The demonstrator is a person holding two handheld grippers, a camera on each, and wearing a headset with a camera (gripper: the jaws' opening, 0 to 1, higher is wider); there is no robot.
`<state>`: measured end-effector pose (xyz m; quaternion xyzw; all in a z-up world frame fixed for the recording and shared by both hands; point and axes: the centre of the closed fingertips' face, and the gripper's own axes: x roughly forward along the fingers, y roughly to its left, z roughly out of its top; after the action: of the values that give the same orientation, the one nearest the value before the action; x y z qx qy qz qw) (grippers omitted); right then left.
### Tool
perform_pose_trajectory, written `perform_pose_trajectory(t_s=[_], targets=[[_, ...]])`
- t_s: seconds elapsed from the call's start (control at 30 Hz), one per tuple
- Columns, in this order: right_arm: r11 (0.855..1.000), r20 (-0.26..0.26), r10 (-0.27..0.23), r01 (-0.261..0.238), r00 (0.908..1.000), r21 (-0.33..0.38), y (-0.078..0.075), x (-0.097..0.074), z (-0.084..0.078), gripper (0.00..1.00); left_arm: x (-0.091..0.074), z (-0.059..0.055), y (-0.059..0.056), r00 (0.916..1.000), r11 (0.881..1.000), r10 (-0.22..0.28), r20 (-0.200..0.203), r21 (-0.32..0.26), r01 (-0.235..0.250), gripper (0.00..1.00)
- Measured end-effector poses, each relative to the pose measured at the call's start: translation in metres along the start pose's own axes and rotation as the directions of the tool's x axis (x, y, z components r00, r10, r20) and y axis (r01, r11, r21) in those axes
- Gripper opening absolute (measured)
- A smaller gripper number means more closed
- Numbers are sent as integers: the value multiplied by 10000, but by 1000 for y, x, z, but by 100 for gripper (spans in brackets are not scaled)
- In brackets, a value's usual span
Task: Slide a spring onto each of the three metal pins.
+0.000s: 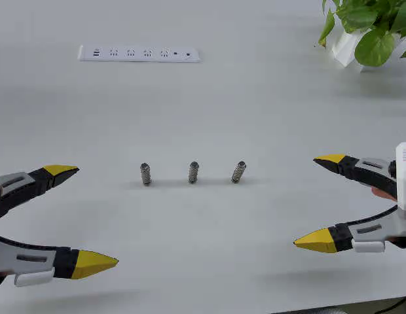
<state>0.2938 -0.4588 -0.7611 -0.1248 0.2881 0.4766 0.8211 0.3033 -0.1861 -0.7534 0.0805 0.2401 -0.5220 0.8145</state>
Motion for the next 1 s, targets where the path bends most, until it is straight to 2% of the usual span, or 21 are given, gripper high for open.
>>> perform_pose_trajectory(t_s=[0.2, 0.4, 1.0], targets=[[9998, -37, -178, 178, 9998, 104, 1, -5, -10, 99, 3, -6, -3, 9997, 10000, 15, -230, -11, -15, 99], [9993, 76, -280, 278, 9996, 244, 1, -9, -11, 99, 5, -8, -5, 9994, 10000, 6, -349, -12, -6, 99], [9989, 88, -389, 387, 9992, 250, 2, -10, -11, 99, 8, -7, -7, 9990, 9999, -76, -440, 75, 79, 99]])
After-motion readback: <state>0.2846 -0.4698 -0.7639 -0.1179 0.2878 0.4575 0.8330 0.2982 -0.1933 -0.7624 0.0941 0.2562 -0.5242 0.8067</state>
